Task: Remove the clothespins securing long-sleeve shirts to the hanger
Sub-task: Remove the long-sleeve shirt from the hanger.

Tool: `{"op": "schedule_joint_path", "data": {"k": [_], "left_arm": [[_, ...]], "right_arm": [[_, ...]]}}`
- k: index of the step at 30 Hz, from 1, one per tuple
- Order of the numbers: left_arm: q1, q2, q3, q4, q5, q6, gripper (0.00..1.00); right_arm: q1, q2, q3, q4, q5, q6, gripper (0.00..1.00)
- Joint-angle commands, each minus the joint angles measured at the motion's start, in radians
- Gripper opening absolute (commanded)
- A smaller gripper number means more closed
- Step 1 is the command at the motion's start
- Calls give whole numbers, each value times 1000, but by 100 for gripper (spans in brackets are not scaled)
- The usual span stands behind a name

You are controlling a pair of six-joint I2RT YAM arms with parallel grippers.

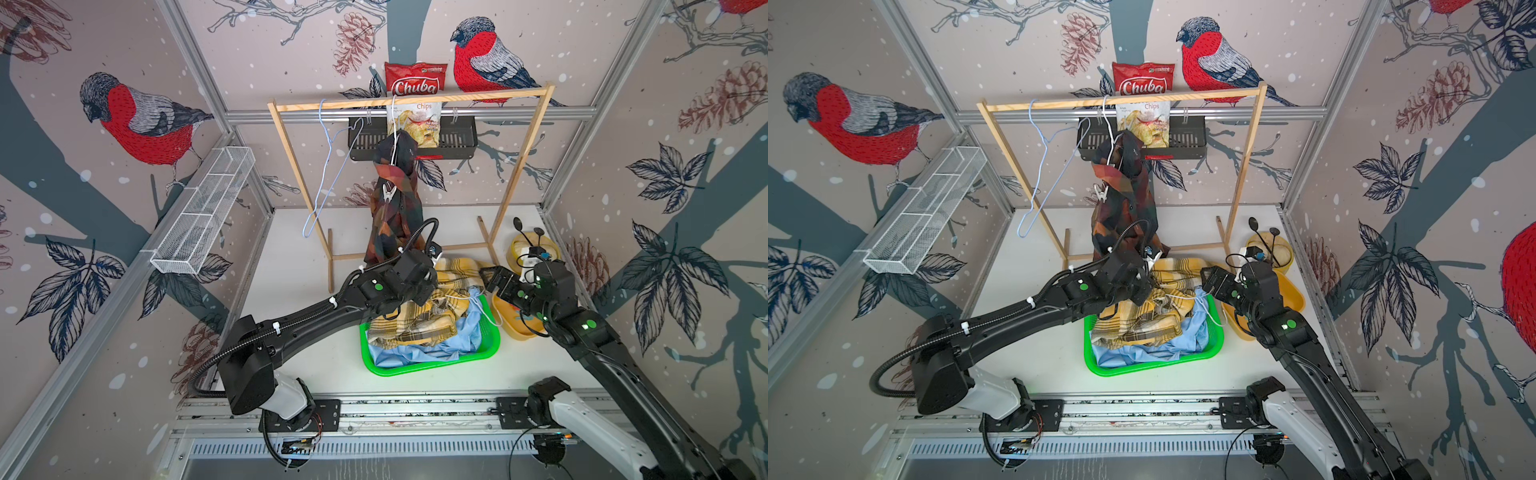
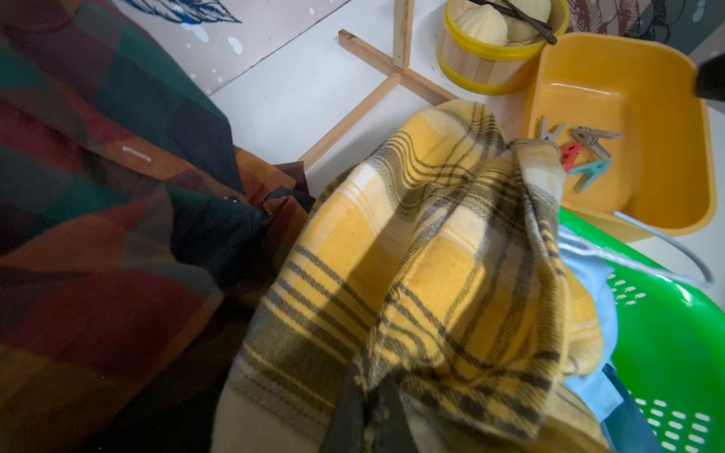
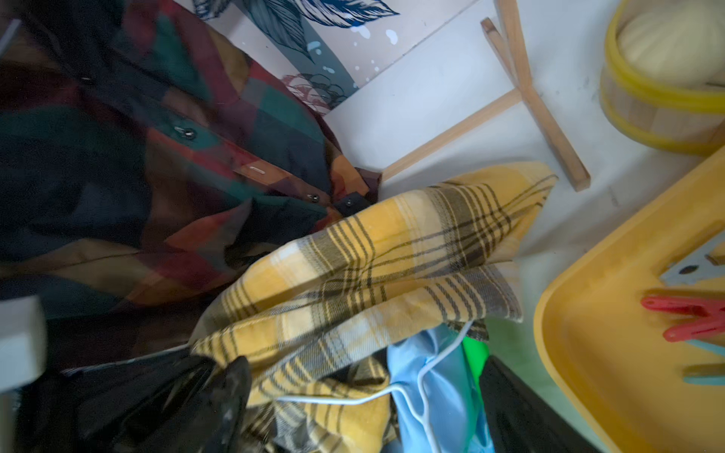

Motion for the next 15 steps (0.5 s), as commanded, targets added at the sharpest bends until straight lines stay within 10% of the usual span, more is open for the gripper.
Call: {"op": "schedule_joint_path", "data": {"k": [1,15], "left_arm": [[64,-24,-17,8,144,-106,0],[146,-43,-70,57,230,-165,0]], "right_arm": [[56,-34,10,-18,32,-8,89],[493,21,-165,65,217,236,50]]}}
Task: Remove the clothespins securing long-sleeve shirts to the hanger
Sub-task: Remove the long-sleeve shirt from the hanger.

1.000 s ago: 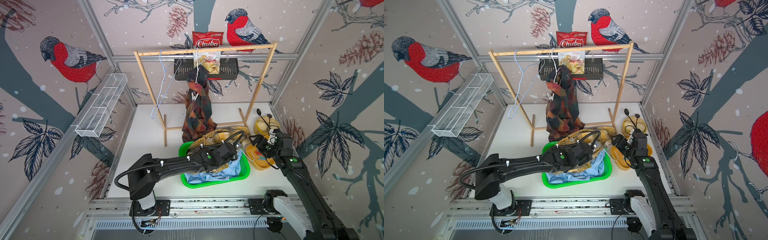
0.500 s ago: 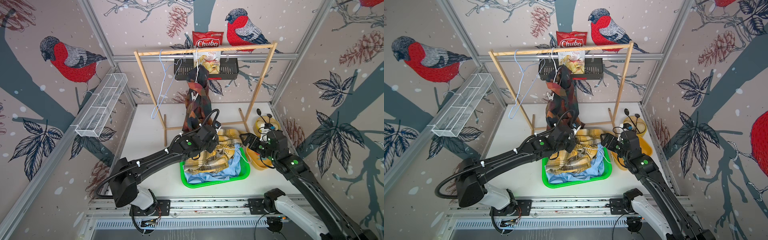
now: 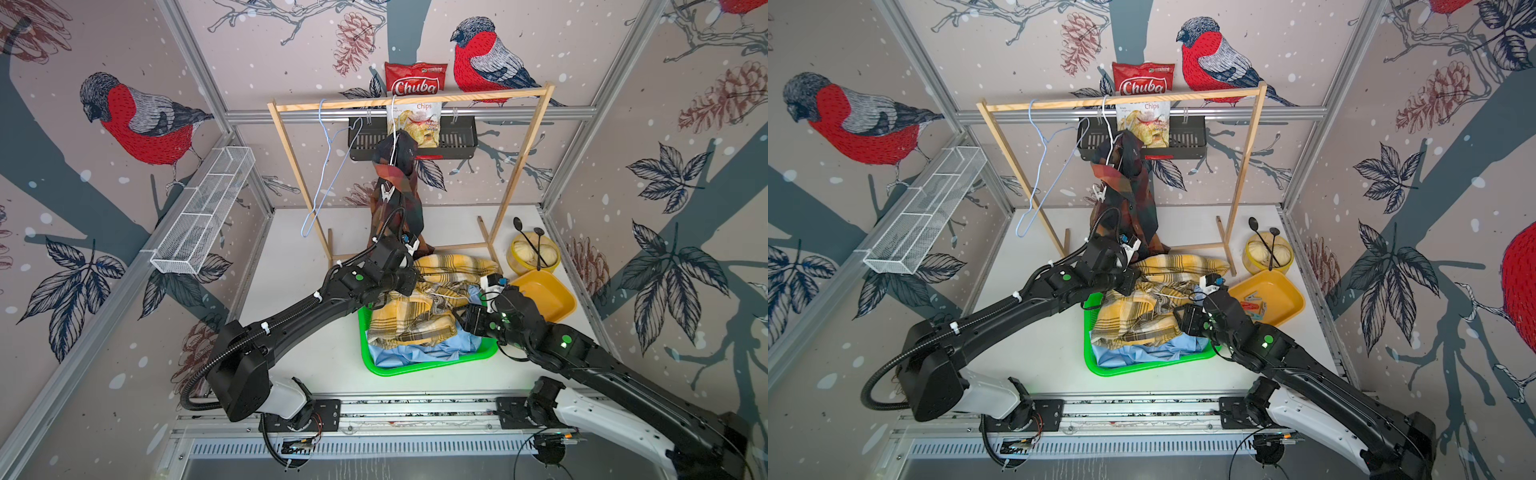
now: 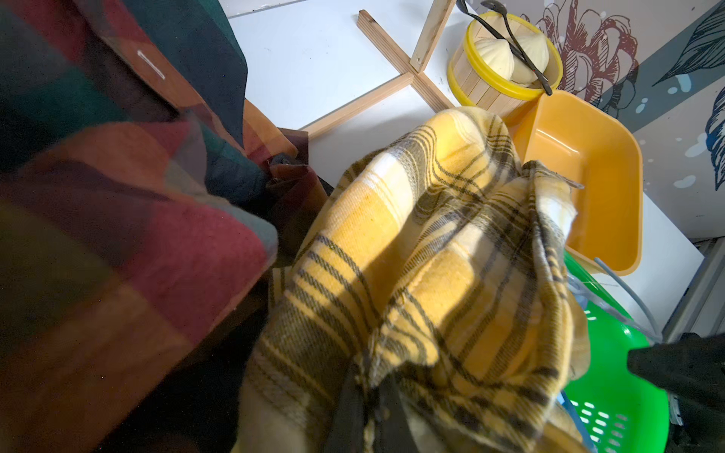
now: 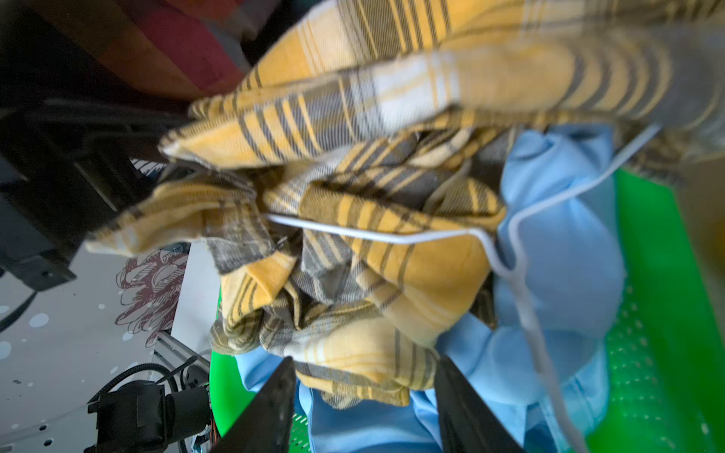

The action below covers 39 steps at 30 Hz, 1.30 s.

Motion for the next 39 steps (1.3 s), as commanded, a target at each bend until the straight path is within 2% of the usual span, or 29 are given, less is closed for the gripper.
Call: {"op": "schedule_joint_path", "data": {"k": [1,4,7,14,21,30,39], "left_arm": [[3,2,-3,32,15,-21,0],[3,-1,-3,32,11,-18,0],[3,-6,-7,33,14,-19,0],[4,-8,-17,38,18,-20,0],[4,-4,-14,43,29,-20,0],[4,0,-16,49,33,-22,0],[3,-4,-25,60,34,-20,0]], "right_arm": [[25,14,-23,59,79,99,48],[25,9,-68,83,93,159,48],[22,-15,-92,54,163,212,47],[7,-126,-120,39,301,262,62],[-5,-129,-156,71,385,267,59],[-22,-106,-162,89,370,242,63],[-59,10,-117,-4,232,169,53]]}}
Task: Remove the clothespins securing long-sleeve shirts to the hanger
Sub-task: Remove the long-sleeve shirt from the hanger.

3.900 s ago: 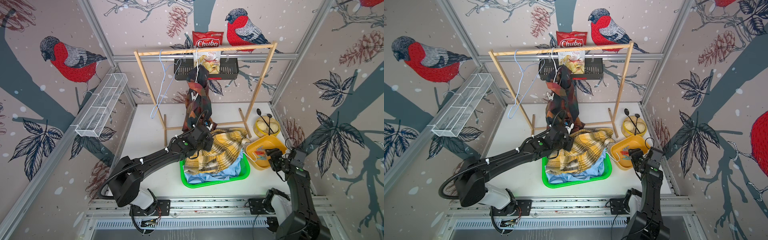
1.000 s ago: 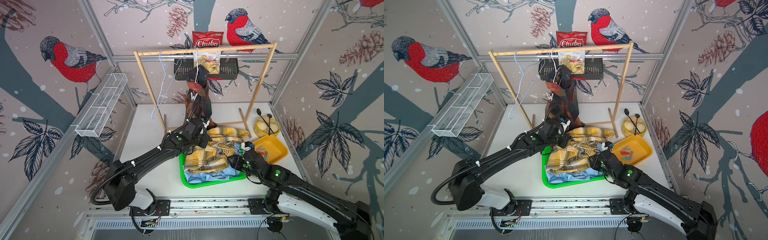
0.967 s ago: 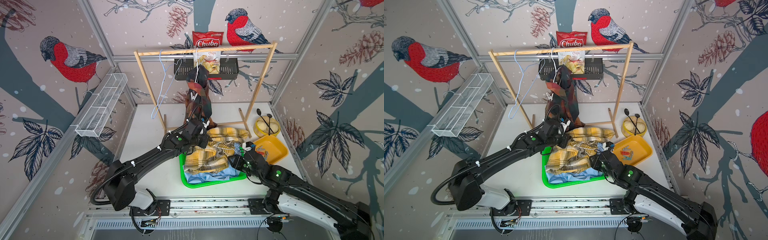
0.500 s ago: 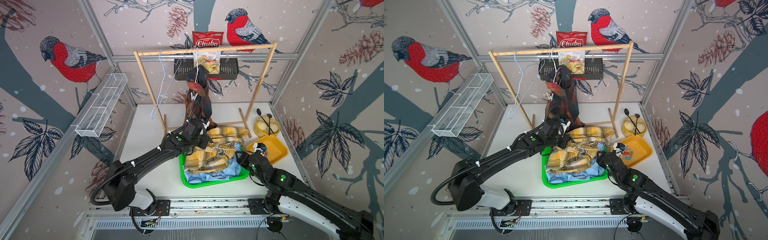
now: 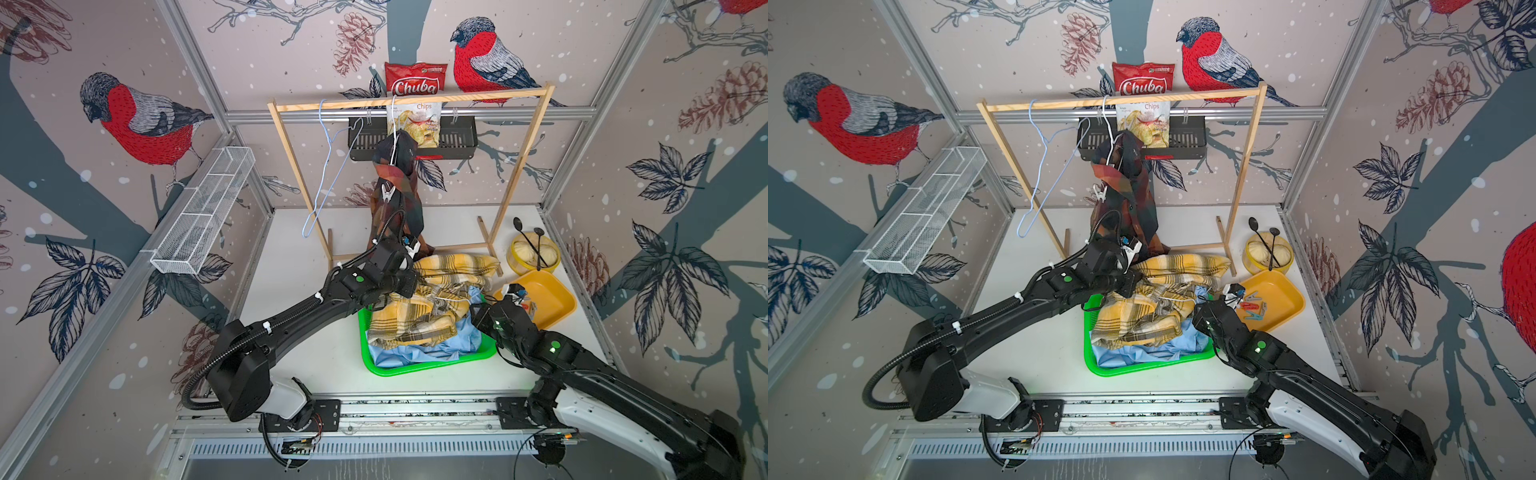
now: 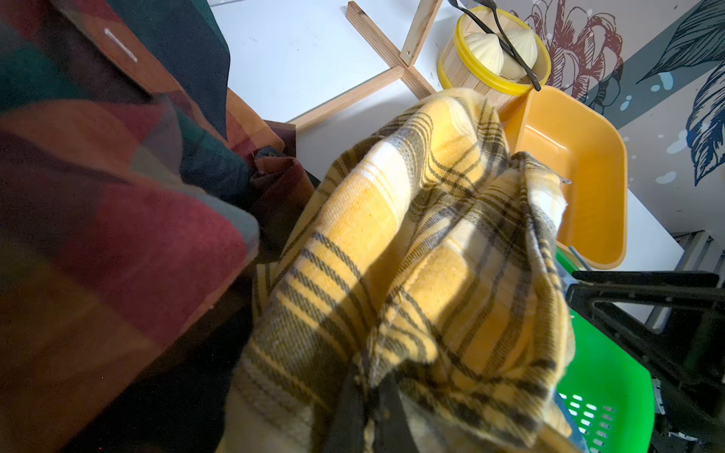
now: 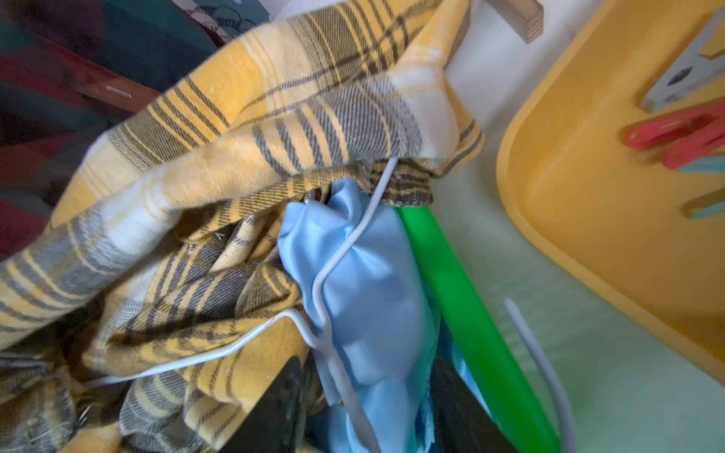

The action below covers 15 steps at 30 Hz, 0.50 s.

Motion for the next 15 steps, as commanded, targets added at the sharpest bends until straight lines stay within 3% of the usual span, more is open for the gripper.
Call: {"op": "schedule_joint_path", "data": {"k": [1,8,15], "left_arm": [[3,-5,-3,32,3,-12,0],[2,-4,-3,37,6,-14,0],[2,-34,-2,21,-30,-7,0]], "right_arm": [[0,22,26,-51,-66,-47,53],[-1,72,66,-90,-99,-111,50],[-1,148,138,-147,-169,-151,19]]}}
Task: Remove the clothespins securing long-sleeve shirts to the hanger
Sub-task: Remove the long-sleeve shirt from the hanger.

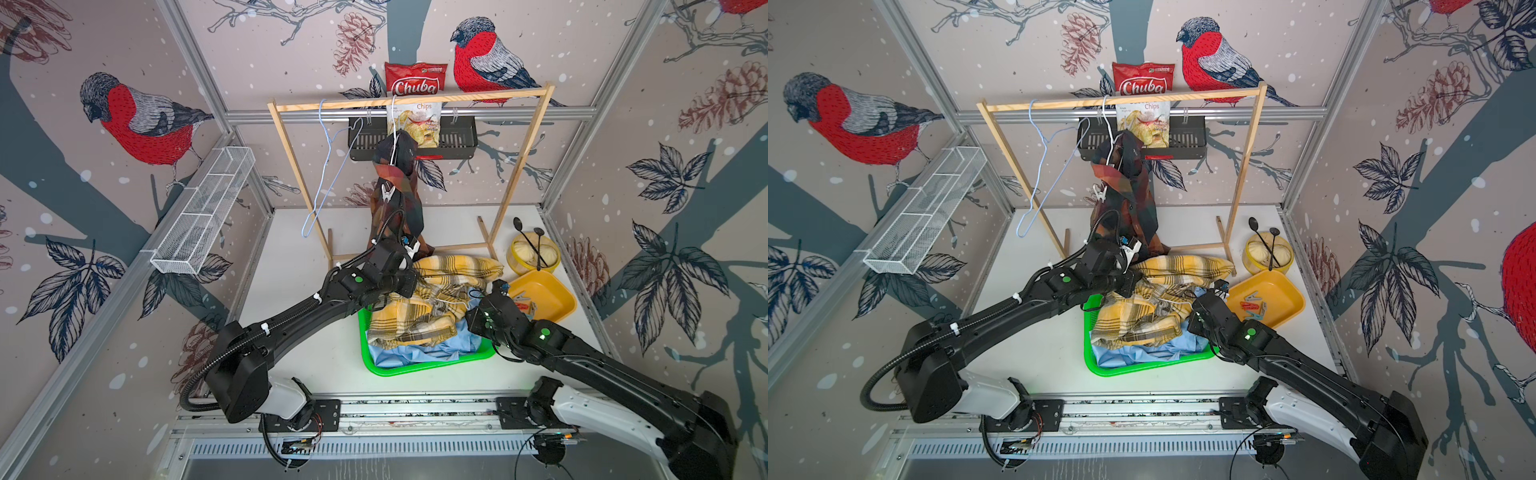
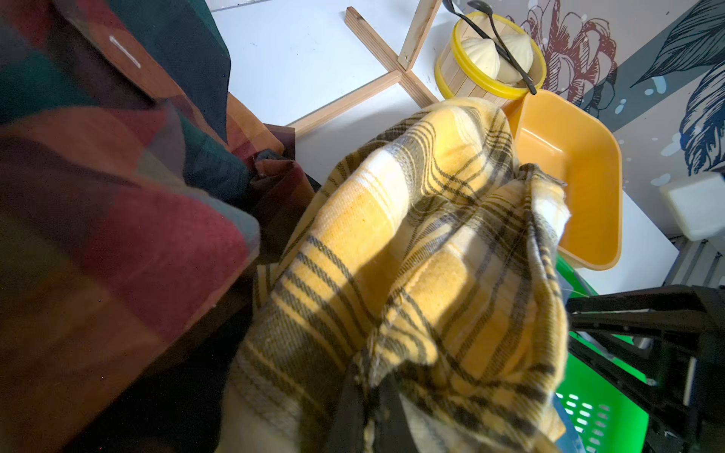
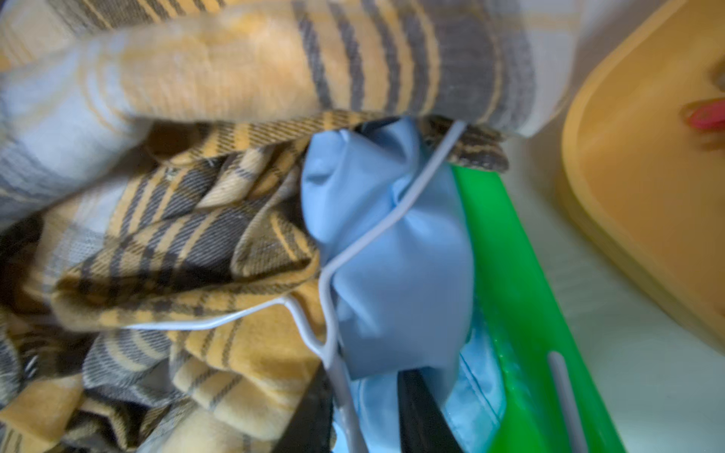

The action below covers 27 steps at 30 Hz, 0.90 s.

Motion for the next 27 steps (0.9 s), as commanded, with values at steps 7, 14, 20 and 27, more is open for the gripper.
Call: {"op": "schedule_joint_path", "data": {"k": [7,14,20,27], "left_arm": [[1,-116,-25,-12,-75,33,0],[1,-244,-64,-38,-111,80,0],[9,-304,-80,-22,-265,83,0],[36,-247,20,-34,-317,93,0]], "right_arm": [[-9,-36,115,-204,-64,-18,0],[-33,-93,222,-243,-162,-29,0],[7,-51,306,-334,-213,-29,0],[30,-42,303,-386,-222,-34,0]]}}
